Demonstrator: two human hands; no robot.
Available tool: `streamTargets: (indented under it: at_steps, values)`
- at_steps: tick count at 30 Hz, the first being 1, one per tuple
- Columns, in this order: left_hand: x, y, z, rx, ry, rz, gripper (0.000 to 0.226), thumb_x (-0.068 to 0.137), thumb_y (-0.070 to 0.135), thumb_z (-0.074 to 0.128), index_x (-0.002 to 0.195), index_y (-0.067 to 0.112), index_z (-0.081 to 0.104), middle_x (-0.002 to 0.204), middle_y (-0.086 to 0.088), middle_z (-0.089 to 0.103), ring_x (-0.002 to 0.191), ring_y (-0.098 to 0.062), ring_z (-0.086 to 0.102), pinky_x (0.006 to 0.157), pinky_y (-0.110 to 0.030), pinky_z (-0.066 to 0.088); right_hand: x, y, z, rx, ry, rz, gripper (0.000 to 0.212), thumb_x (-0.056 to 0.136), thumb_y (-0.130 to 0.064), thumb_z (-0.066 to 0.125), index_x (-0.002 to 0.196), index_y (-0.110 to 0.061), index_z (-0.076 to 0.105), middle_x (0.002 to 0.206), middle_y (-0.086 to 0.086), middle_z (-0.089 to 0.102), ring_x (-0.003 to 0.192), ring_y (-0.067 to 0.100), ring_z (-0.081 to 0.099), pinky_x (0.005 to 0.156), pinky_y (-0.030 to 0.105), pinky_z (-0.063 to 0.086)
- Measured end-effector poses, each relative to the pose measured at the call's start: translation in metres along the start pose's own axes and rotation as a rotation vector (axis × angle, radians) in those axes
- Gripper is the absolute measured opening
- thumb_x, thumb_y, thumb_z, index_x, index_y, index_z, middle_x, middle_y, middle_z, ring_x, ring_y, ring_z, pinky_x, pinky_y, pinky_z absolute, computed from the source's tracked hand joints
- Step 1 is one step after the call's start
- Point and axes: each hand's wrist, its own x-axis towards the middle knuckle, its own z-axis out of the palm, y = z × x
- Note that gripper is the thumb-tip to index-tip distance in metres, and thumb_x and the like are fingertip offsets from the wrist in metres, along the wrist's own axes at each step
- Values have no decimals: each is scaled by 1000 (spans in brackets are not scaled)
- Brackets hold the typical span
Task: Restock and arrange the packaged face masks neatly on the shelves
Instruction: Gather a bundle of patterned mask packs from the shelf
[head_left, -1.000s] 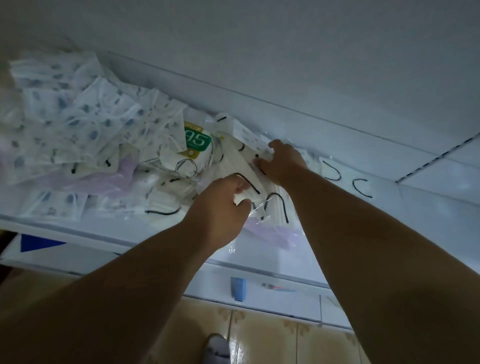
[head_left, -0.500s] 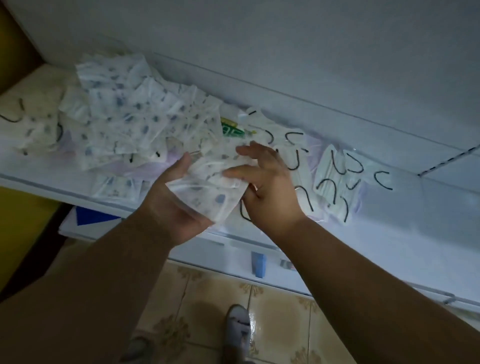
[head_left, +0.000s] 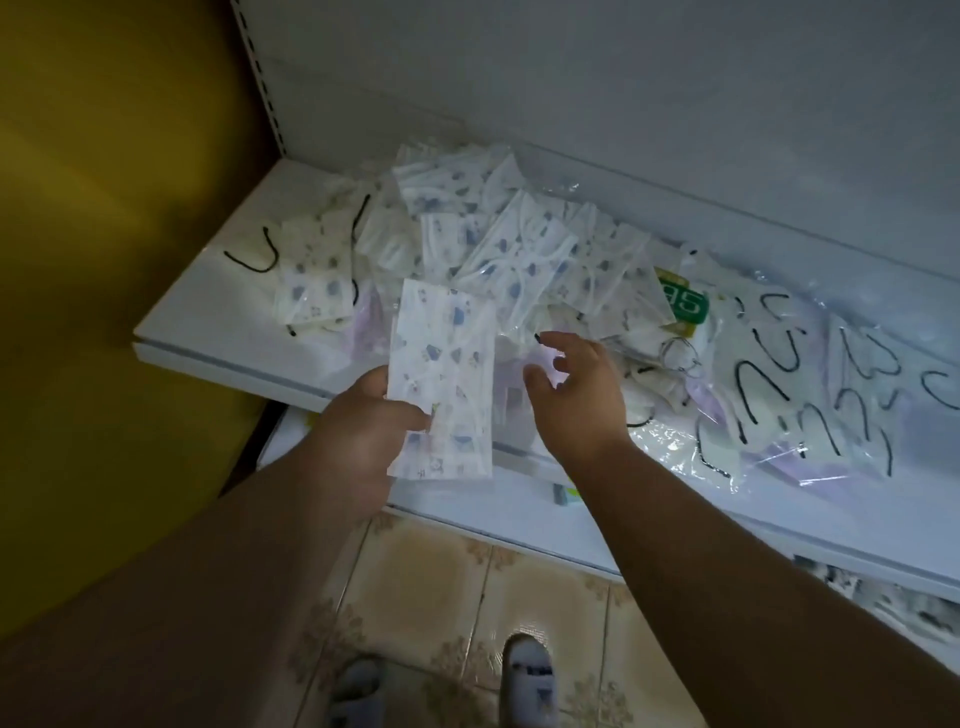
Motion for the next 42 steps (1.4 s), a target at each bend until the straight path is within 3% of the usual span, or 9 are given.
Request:
streamTargets:
  at_steps: [6,12,17,20,24,26,30,36,42]
  values:
    - [28,18,-19,77,73,110,47,89,-5,62,118,32,58,111,5,66,93,-17,62,75,-33,56,51,-32,30,-39,109,-69,34,95,-18,59,129,-24,59,134,-2,55,95,9,59,90,27,49]
    - [43,27,-28,60,100,135,42,94,-5,57,120,29,52,96,11,56,80,-8,53,39,-17,46,85,-52,57,-600,-71,-191,97,80,-62,68,155,-27,18,161,9,17,147,31,20,116,48,28]
    - [52,30,-33,76,96,157,58,86,-14,63,132,22,57,114,1,69,106,-21,65,85,-36,56,106,-57,70,-749,-60,-14,134,67,-79,68,156,-22,-15,157,18,18,143,37,25,113,50,29]
    - [58,25,-39,-12,96,166,53,89,-8,63,131,24,61,117,1,71,106,-19,68,76,-28,54,113,-63,73,-673,-32,32,116,78,-60,73,157,-21,-2,152,17,29,139,37,33,111,50,32]
    - [73,31,-45,-159,44,86,45,97,3,56,123,39,65,117,4,72,109,-26,68,95,-53,54,110,-69,70,-325,163,22,57,90,-14,53,143,-19,35,130,11,55,119,35,53,90,41,44]
    - [82,38,-48,-173,14,72,47,100,6,53,129,42,61,121,6,69,112,-25,66,97,-55,52,104,-70,65,-128,258,110,55,88,-2,42,139,-21,43,107,0,63,103,29,59,74,28,38]
    - [88,47,-54,-212,-43,12,44,102,11,51,133,42,59,126,6,67,115,-23,64,101,-52,49,65,-81,64,55,340,22,51,89,-6,49,137,-24,50,97,-19,58,95,13,56,75,18,39]
    - [87,74,-62,-286,-315,-123,56,97,62,46,135,23,61,133,-1,65,122,-20,63,107,-41,43,18,-79,103,-196,-286,-353,71,87,-66,41,142,-22,54,151,3,47,144,20,36,118,43,29]
    - [97,81,-76,-250,-405,-81,59,90,54,59,138,20,59,134,-8,65,122,-26,63,108,-45,45,44,-101,102,-25,-68,-248,33,103,-22,44,127,-14,65,126,3,66,109,12,59,95,23,43]
